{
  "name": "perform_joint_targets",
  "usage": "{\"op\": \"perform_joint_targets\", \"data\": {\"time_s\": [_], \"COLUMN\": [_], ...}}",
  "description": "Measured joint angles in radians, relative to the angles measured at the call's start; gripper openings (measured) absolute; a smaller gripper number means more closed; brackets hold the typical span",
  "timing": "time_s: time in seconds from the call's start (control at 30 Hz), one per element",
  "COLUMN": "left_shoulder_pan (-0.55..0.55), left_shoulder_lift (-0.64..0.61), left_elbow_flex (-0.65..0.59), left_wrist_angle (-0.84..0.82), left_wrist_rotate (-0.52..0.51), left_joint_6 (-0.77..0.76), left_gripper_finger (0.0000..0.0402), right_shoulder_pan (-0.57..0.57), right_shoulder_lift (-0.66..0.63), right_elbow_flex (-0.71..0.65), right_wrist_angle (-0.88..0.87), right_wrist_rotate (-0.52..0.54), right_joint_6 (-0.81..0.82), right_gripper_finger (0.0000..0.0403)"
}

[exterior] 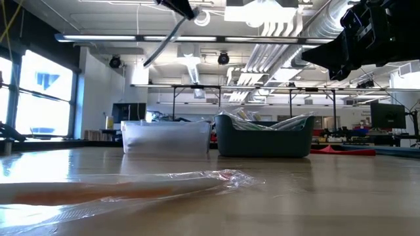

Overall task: Pick & Place Toothbrushes
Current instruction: Put the blue toothbrush into the white bin

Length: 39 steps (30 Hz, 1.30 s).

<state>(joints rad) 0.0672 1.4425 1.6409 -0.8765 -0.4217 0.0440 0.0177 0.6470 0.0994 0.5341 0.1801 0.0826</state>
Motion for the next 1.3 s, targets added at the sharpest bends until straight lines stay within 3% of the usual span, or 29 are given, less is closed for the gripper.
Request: {"op": "perform_joint_targets", "data": {"time_s": [0.33,0.53,0.77,1.03,1.3], "left_shoulder_pan": [0.168,0.239,0.342,0.38,0.411], "left_shoulder_lift": [0.029,0.074,0.128,0.173,0.174], "left_elbow_flex": [-0.011,-0.122,-0.257,-0.395,-0.445], "left_wrist_angle": [0.089,0.303,0.391,0.652,0.703], "left_wrist_rotate": [0.077,0.103,0.16,0.168,0.142], "left_joint_6": [0.173,0.284,0.285,0.326,0.381], "left_gripper_finger": [0.0047,0.0047,0.0047,0.0047,0.0047], "right_shoulder_pan": [0.0,0.0,0.0,0.0,0.0], "right_shoulder_lift": [0.0,0.0,0.0,0.0,0.0], "right_elbow_flex": [0.0,0.0,0.0,0.0,0.0], "right_wrist_angle": [0.0,-0.001,-0.002,0.0,0.001], "right_wrist_rotate": [0.0,-0.001,0.001,0.003,0.004], "right_joint_6": [-0.005,-0.007,-0.008,-0.008,-0.008], "right_gripper_finger": [0.0004,0.0004,0.0004,0.0004,0.0004]}}
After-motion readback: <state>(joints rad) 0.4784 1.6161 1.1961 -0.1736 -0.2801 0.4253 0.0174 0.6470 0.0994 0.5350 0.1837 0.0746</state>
